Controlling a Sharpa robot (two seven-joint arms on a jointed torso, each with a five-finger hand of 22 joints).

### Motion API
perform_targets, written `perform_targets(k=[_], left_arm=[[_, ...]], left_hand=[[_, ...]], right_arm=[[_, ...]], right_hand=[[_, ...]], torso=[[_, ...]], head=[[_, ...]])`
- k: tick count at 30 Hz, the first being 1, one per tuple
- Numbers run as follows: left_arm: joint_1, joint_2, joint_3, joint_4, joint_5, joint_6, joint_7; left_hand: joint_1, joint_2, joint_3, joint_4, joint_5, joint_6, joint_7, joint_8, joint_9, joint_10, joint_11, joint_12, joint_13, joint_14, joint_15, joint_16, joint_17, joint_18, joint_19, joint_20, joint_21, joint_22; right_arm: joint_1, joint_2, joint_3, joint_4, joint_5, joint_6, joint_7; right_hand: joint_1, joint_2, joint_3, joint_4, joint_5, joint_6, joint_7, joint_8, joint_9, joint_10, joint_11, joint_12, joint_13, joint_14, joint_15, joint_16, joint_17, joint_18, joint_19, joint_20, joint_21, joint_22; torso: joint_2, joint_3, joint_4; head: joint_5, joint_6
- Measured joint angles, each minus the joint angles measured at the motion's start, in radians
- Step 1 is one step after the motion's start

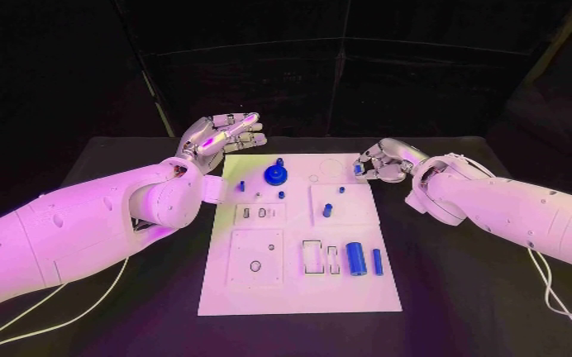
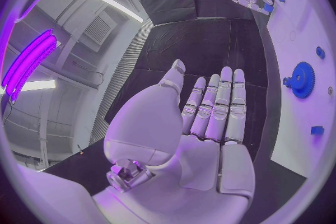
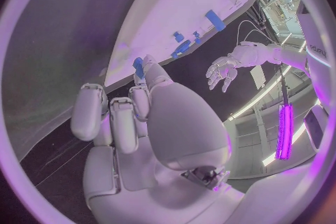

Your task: Assemble the parts on the task board

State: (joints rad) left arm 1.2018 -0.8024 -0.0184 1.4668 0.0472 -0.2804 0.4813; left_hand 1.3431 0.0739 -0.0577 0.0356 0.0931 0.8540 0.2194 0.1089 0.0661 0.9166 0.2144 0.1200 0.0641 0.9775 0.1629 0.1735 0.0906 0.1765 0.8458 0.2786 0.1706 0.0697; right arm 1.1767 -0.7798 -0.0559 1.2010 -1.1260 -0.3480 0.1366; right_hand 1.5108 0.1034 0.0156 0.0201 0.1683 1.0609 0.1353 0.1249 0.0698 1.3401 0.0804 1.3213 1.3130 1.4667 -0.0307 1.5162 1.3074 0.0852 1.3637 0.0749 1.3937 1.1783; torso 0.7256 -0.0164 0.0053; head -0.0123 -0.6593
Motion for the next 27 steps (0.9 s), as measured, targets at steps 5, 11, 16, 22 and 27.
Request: perform_targets(k=[5, 11, 16, 22, 27], left_arm=[[0.000, -0.001, 0.000, 0.000, 0.000, 0.000, 0.000], [0.000, 0.003, 0.000, -0.006, 0.000, 0.000, 0.000], [0.000, 0.011, -0.001, -0.014, 0.000, 0.000, 0.000], [0.000, 0.019, -0.003, -0.019, 0.000, 0.000, 0.001], [-0.001, 0.020, -0.004, -0.020, 0.000, 0.000, 0.001]], left_hand=[[0.000, 0.000, 0.000, 0.000, 0.000, 0.000, 0.000, 0.000, 0.000, 0.000, 0.000, 0.000, 0.000, 0.000, 0.000, 0.000, 0.000, 0.000, 0.000, 0.000, 0.000, 0.000], [0.000, 0.000, 0.003, -0.003, 0.000, 0.000, 0.000, 0.000, 0.000, 0.000, 0.000, 0.000, 0.000, 0.004, 0.004, 0.000, 0.000, 0.000, 0.003, -0.003, 0.000, 0.000], [0.000, 0.000, 0.003, -0.003, 0.000, 0.000, 0.000, 0.000, 0.000, 0.002, -0.002, 0.000, 0.000, 0.004, 0.004, 0.000, 0.000, 0.000, 0.004, -0.004, 0.000, 0.000], [0.000, 0.000, 0.003, -0.003, 0.000, 0.000, 0.000, 0.000, 0.000, 0.004, -0.004, 0.000, 0.000, 0.004, 0.004, 0.000, 0.000, 0.000, 0.004, -0.004, 0.000, 0.000], [0.000, 0.000, 0.003, -0.003, 0.000, 0.000, 0.000, 0.000, 0.000, 0.004, -0.004, 0.000, 0.000, 0.004, 0.004, 0.000, 0.000, 0.000, 0.004, -0.004, 0.000, 0.000]], right_arm=[[0.001, -0.026, 0.001, 0.093, -0.016, -0.038, -0.020], [0.014, -0.033, 0.005, 0.213, -0.044, -0.072, -0.068], [0.019, 0.001, 0.006, 0.254, -0.070, -0.085, -0.111], [0.021, 0.089, 0.006, 0.256, -0.105, -0.084, -0.145], [0.019, 0.153, 0.005, 0.243, -0.134, -0.070, -0.170]], right_hand=[[-0.001, 0.001, 0.009, -0.008, 0.000, 0.000, 0.000, 0.000, 0.000, 0.000, 0.000, 0.000, -0.003, 0.000, 0.000, 0.000, 0.000, 0.000, 0.000, 0.000, 0.000, 0.004], [-0.002, 0.001, 0.012, -0.012, -0.017, 0.000, 0.000, 0.000, 0.000, 0.000, 0.000, 0.000, -0.003, 0.000, 0.000, 0.000, 0.000, 0.000, 0.000, 0.000, 0.004, 0.006], [-0.011, -0.009, 0.019, -0.016, -0.023, 0.000, 0.000, 0.000, -0.001, 0.000, 0.000, 0.000, -0.005, 0.000, 0.000, 0.000, 0.000, 0.000, 0.000, 0.000, 0.004, 0.006], [-0.012, -0.010, 0.031, -0.014, -0.023, 0.000, 0.000, 0.000, -0.003, 0.000, 0.000, 0.000, -0.005, 0.000, 0.000, 0.000, 0.000, 0.000, 0.000, 0.000, 0.004, 0.006], [-0.019, -0.017, 0.037, -0.013, -0.027, 0.000, 0.000, 0.000, -0.003, 0.000, 0.000, 0.000, -0.005, 0.000, 0.000, 0.000, 0.000, 0.000, 0.000, 0.000, 0.004, 0.004]], torso=[[-0.003, -0.0005, -0.0011], [-0.009, -0.0017, -0.0026], [-0.017, -0.0040, -0.0026], [-0.025, -0.0066, 0.0004], [-0.028, -0.0078, 0.0021]], head=[[0.000, 0.003], [0.000, 0.003], [0.003, 0.000], [0.015, -0.006], [0.024, -0.007]])
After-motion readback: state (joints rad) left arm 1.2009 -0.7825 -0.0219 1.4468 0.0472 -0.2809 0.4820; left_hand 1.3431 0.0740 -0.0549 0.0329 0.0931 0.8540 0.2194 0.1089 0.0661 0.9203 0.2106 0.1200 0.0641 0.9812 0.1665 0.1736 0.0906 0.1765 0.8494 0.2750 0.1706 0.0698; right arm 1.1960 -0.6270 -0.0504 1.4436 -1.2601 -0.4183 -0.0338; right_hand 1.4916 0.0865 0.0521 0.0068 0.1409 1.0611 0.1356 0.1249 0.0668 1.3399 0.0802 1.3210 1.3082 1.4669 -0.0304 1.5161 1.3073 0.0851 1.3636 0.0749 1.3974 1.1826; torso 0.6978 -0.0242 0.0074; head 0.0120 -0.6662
